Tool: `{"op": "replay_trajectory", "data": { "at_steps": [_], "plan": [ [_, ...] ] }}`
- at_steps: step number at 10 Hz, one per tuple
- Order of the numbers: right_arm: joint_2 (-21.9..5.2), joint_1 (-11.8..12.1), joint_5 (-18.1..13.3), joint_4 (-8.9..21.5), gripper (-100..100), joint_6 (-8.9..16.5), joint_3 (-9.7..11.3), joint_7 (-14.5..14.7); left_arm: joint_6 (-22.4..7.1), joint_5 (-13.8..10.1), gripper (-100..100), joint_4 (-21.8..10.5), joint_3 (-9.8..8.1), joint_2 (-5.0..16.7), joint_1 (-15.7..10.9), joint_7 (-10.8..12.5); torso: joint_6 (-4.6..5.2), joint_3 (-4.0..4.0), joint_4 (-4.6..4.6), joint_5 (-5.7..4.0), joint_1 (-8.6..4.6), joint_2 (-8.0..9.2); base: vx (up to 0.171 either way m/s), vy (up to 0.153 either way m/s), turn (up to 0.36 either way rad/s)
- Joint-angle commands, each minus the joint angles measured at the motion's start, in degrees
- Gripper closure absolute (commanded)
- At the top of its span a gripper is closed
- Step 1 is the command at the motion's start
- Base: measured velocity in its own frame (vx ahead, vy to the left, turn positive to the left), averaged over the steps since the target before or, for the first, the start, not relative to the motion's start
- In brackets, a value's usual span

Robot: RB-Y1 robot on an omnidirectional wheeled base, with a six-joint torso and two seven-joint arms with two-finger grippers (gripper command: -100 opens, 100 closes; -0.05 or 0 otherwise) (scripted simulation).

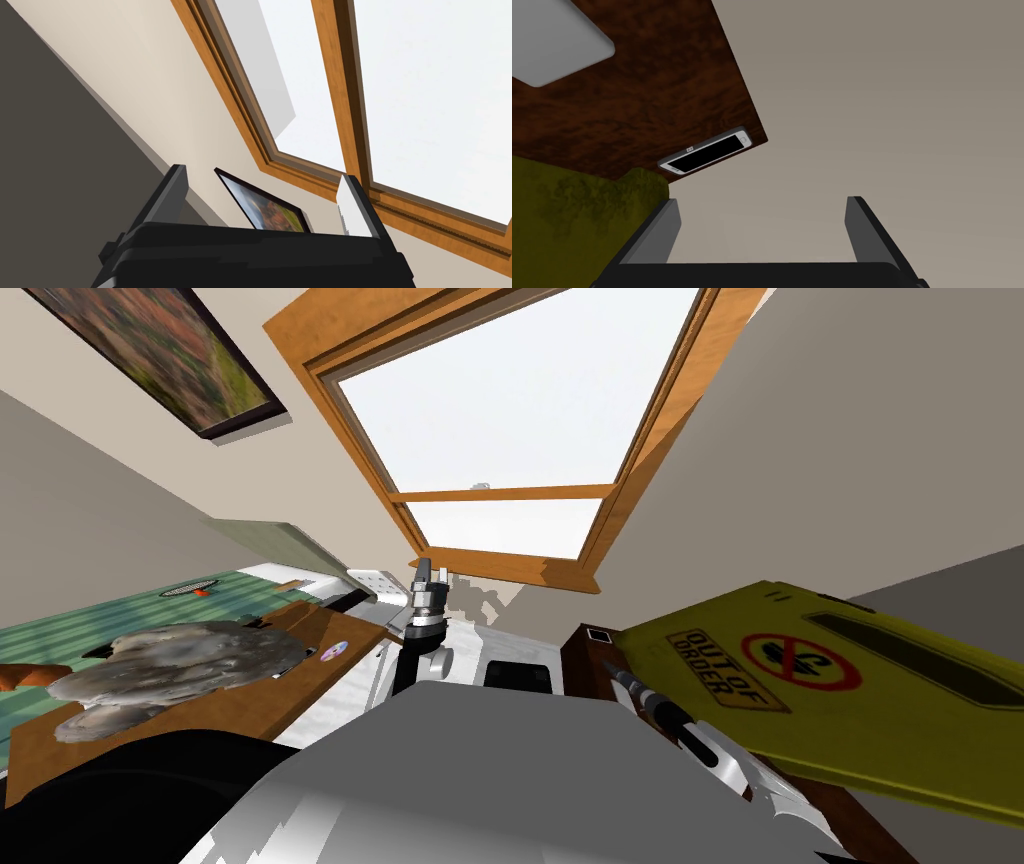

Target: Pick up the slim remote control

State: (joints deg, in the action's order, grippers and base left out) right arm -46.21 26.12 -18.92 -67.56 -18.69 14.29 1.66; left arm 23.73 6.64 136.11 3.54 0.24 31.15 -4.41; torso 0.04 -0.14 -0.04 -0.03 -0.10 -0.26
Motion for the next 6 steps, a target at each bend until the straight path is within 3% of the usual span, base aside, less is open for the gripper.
{"op": "replay_trajectory", "data": {
  "at_steps": [1, 2, 3, 5, 6],
  "plan": [
    [0.1, -0.3, -0.6, 2.9, -100, -0.4, 0.7, 0.1, 0.0, 0.0, 0, 0.0, 0.0, 0.0, 0.0, 0.0, 0.0, 0.0, 0.0, 0.0, 0.0, 0.0, 0.023, -0.022, 0.083],
    [0.1, -0.3, -0.6, 3.3, -100, -0.4, 0.7, 0.1, 0.0, 0.0, 0, 0.0, 0.0, 0.0, 0.0, 0.0, 0.06, 0.0, -0.01, 0.0, 0.02, 0.02, 0.009, -0.008, -0.03],
    [-0.3, -0.2, -1.4, 5.1, -100, -0.6, 2.1, -0.3, 0.0, 0.0, 0, 0.0, 0.0, 0.0, 0.0, 0.0, 0.06, 0.02, 0.0, 0.01, 0.06, 0.05, 0.017, -0.006, 0.158],
    [-0.3, -0.2, -1.4, 7.3, -100, -0.6, 2.1, -0.3, 0.0, 0.0, 0, 0.0, 0.0, 0.0, 0.0, 0.0, 0.05, 0.0, 0.0, 0.01, 0.05, 0.01, 0.018, -0.012, 0.038],
    [-0.6, -0.2, -2.3, 9.3, -100, -0.9, 3.6, -0.7, 0.0, 0.0, 0, 0.0, 0.0, 0.0, 0.0, 0.0, 0.07, 0.02, 0.0, 0.01, 0.07, 0.05, 0.019, -0.005, 0.122]
  ]
}}
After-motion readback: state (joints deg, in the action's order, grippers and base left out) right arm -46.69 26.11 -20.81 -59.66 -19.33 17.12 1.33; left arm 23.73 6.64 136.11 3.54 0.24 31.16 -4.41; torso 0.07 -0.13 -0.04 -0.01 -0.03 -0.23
